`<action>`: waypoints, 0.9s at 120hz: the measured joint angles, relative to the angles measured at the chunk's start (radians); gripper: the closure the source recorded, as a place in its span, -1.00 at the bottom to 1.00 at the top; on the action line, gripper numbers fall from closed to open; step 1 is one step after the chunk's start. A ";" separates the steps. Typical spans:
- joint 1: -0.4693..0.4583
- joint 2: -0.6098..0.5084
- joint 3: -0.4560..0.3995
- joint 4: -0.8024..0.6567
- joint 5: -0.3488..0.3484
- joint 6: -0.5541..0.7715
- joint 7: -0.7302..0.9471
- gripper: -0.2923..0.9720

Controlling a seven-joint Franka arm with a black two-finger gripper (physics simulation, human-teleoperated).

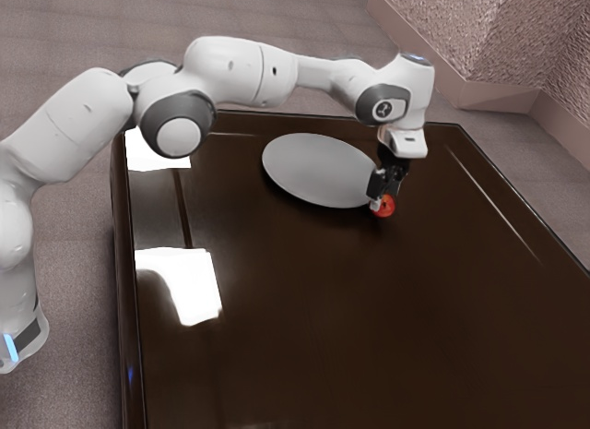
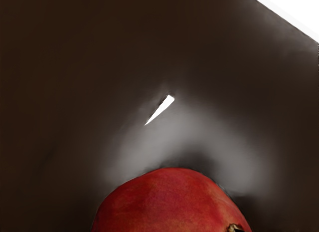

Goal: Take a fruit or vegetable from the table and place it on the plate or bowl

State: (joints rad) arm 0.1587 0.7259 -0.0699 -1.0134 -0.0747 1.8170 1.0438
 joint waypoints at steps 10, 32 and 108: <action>0.000 0.004 0.000 -0.001 -0.006 0.007 0.014 -0.38; 0.002 0.010 0.001 0.000 -0.009 0.019 0.039 -0.02; 0.159 -0.257 0.012 -0.247 -0.006 -0.177 -0.032 -0.19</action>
State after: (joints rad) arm 0.3182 0.4692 -0.0584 -1.2605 -0.0807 1.6403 1.0120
